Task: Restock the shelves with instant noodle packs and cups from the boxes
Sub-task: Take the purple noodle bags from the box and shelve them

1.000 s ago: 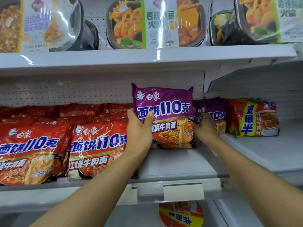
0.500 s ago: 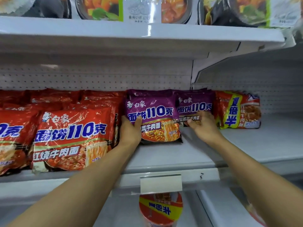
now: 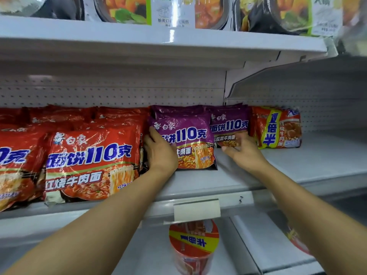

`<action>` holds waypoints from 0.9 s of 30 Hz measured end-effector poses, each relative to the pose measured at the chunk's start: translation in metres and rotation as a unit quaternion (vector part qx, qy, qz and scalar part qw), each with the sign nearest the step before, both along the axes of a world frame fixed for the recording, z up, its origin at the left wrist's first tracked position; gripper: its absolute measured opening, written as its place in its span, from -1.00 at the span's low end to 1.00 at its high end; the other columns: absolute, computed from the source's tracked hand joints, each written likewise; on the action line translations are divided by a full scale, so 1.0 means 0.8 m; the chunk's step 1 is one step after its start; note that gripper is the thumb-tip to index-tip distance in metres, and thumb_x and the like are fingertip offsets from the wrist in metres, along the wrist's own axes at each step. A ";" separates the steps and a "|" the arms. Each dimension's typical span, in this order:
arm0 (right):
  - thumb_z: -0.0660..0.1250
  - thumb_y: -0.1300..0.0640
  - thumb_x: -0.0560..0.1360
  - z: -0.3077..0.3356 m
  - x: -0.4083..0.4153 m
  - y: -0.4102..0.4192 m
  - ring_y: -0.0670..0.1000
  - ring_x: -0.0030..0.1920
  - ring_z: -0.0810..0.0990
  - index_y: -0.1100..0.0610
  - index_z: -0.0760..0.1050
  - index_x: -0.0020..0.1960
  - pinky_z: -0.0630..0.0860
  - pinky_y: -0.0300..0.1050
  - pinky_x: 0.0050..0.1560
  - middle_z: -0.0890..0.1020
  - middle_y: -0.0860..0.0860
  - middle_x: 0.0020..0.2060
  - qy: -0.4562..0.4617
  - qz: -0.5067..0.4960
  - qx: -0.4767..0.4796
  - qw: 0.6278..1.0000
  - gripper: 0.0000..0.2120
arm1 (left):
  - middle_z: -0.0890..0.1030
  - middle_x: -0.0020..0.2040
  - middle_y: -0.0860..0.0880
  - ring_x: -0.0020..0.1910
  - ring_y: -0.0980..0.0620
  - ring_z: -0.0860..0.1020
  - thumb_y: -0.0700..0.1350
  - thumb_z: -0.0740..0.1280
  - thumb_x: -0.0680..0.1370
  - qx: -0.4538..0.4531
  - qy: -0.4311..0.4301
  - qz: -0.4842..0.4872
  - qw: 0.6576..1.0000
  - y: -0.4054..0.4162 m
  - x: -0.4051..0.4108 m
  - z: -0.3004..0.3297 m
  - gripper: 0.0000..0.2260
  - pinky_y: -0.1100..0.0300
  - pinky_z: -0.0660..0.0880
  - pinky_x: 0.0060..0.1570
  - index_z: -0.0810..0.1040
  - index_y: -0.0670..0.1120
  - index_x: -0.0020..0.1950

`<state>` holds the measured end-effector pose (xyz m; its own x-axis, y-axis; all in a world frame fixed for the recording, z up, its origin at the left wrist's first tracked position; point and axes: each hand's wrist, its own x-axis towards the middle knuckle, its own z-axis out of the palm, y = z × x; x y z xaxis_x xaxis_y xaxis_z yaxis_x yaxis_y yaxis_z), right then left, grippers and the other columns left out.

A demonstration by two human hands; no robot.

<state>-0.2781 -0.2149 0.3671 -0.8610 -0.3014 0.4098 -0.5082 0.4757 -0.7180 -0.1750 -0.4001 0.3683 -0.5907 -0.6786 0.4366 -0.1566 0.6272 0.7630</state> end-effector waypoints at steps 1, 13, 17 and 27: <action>0.41 0.00 0.47 0.001 0.009 0.002 0.09 0.36 0.35 0.12 0.30 0.38 0.32 0.09 0.37 0.39 0.07 0.34 -0.003 -0.009 0.004 1.000 -0.44 | 0.00 0.52 -0.25 0.50 -0.24 0.05 -0.17 0.30 0.57 -0.018 -0.013 -0.004 1.000 0.003 0.005 0.001 -0.27 -0.09 0.15 0.44 -0.13 -0.17 0.55; 0.41 0.01 0.47 -0.005 0.161 0.056 0.11 0.41 0.22 0.12 0.21 0.44 0.25 0.10 0.41 0.30 0.09 0.39 0.030 -0.085 0.103 0.991 -0.36 | 0.28 0.45 -0.13 0.41 -0.16 0.22 -0.08 0.36 0.53 -0.224 -0.100 -0.144 0.959 0.056 0.103 0.014 -0.39 -0.06 0.25 0.33 0.15 -0.11 0.50; 0.40 0.02 0.48 -0.025 0.220 0.080 0.13 0.43 0.18 0.13 0.16 0.48 0.22 0.06 0.42 0.26 0.11 0.41 0.025 -0.100 0.148 0.984 -0.31 | 0.30 0.44 -0.11 0.39 -0.15 0.23 -0.02 0.36 0.53 -0.260 -0.122 -0.210 0.934 0.081 0.140 -0.005 -0.42 -0.03 0.25 0.30 0.19 -0.09 0.47; 0.42 -0.03 0.44 -0.117 0.319 0.144 0.17 0.40 0.18 0.16 0.18 0.47 0.22 0.00 0.38 0.26 0.15 0.41 -0.034 -0.163 0.242 0.956 -0.27 | 0.30 0.42 -0.16 0.40 -0.18 0.22 -0.05 0.35 0.53 -0.262 -0.195 -0.338 0.883 0.143 0.206 -0.096 -0.41 -0.06 0.29 0.32 0.18 -0.10 0.48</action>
<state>-0.0226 -0.1000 0.2734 -0.9611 -0.1528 0.2299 -0.2364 0.8858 -0.3994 -0.0103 -0.2854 0.2917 -0.9578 0.1212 0.2606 0.2024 0.9283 0.3118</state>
